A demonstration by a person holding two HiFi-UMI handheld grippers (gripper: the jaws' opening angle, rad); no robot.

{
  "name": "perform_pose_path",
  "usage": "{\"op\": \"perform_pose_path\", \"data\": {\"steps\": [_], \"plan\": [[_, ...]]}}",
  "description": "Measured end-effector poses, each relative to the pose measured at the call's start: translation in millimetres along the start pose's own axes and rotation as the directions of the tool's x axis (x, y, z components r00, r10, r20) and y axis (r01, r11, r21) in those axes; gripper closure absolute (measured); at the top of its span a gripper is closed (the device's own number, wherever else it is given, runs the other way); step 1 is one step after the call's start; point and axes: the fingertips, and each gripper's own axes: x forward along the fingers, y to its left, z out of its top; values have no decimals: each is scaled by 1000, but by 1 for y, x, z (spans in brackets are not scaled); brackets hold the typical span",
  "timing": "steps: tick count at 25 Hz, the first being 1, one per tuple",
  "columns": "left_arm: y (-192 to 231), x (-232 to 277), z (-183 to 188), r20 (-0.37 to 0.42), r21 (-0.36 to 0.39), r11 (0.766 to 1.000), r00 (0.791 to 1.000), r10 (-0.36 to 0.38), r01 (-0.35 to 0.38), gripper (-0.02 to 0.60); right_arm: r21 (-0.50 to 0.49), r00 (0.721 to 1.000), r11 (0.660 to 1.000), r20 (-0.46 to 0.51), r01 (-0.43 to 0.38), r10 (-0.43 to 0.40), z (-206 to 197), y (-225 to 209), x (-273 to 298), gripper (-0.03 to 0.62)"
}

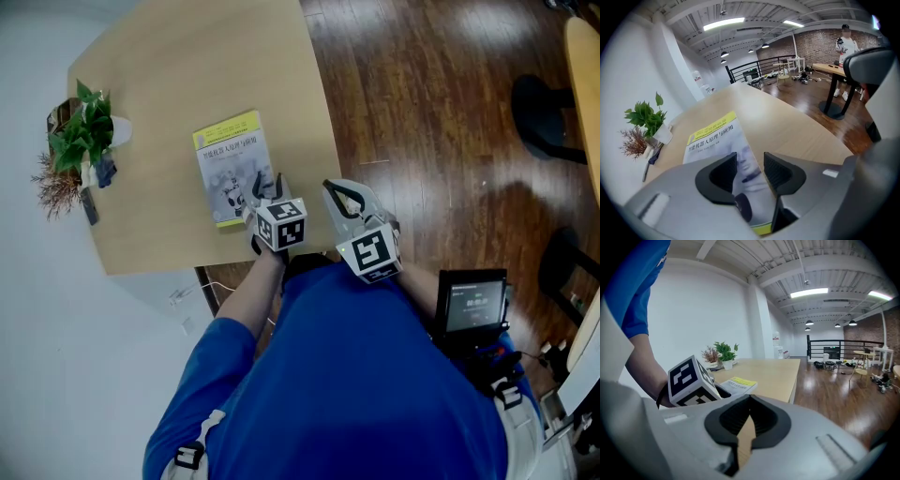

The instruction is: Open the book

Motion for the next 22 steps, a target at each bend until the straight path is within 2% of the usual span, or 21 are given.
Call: {"op": "perform_pose_path", "data": {"steps": [12,22], "plan": [[1,-10,5,-2,-23,1000,1000,14,-14,439,-3,999,1000,20,-24,24,6,-7,-2,591],[3,-21,10,15,-29,1000,1000,3,-2,537,-8,999,1000,37,-28,29,12,-8,-3,591]]}}
